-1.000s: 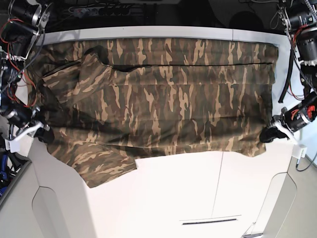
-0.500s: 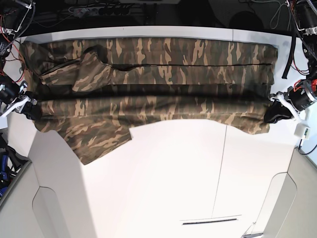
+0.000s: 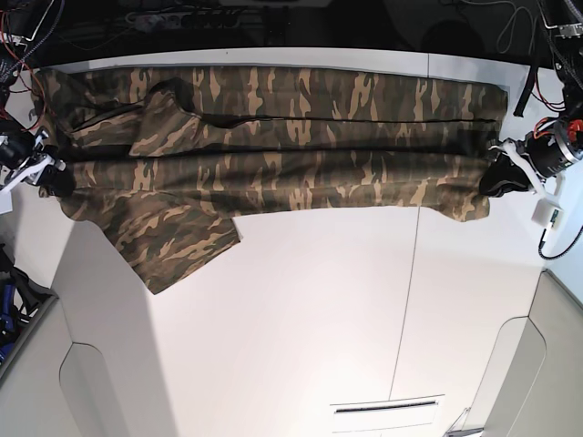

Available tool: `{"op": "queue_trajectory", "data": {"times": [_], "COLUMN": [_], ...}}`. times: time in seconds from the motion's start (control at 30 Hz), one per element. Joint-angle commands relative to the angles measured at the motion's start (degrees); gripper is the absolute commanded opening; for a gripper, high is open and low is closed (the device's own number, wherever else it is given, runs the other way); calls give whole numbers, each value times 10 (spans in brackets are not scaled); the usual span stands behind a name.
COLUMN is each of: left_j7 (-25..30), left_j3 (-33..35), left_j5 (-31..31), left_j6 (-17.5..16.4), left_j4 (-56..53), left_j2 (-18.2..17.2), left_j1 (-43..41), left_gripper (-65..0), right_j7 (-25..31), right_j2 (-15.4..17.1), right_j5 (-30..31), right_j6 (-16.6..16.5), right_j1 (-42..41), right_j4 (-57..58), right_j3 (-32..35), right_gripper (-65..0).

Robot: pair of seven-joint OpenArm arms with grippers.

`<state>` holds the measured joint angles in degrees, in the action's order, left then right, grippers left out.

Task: Fold the T-shirt properly
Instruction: 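Lift the grasped edge with both grippers and fold it over again, then regrasp the shirt edge with the right gripper while the left holds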

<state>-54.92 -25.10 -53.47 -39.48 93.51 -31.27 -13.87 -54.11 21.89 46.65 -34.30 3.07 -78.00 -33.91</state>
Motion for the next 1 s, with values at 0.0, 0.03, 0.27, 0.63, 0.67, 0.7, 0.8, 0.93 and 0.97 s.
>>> {"op": "queue_trajectory", "data": {"times": [0.0, 0.03, 0.27, 0.63, 0.67, 0.7, 0.8, 0.93, 0.97], "left_j7": [10, 10, 11, 11, 10, 10, 11, 11, 11], "left_j3": [-5, -5, -5, -5, -5, -5, -5, -5, -5], "left_j5": [-9, -10, -10, -10, -10, -10, -11, -12, -12], "left_j6": [-5, -5, -5, -5, -5, -5, -5, -5, -5], "left_j4": [10, 10, 10, 10, 10, 10, 10, 10, 10], "left_j2": [-11, -11, -11, -11, -11, -11, -11, -11, -11], "left_j1": [5, 5, 5, 5, 5, 5, 5, 5, 5], "left_gripper": [-650, -650, -650, -650, -650, -650, -650, -650, -650], "right_j7": [12, 13, 67, 131, 137, 142, 156, 202, 212], "right_j2": [11, 11, 11, -19, -27, -34, -49, -57, -57], "right_j5": [1, -1, -1, -46, -64, -79, -105, -151, -161], "right_j6": [0, 0, 3, 11, 11, 11, 11, 12, 12], "right_j1": [-5, -5, -5, -90, -101, -110, -136, -172, -182], "right_j4": [-9, -9, -9, -9, -8, -6, 20, 93, 115], "right_j3": [-5, -5, -6, -6, -6, -5, 8, 52, 67], "right_gripper": [-572, -478, -324, -324, -324, -324, -324, -324, -324]}}
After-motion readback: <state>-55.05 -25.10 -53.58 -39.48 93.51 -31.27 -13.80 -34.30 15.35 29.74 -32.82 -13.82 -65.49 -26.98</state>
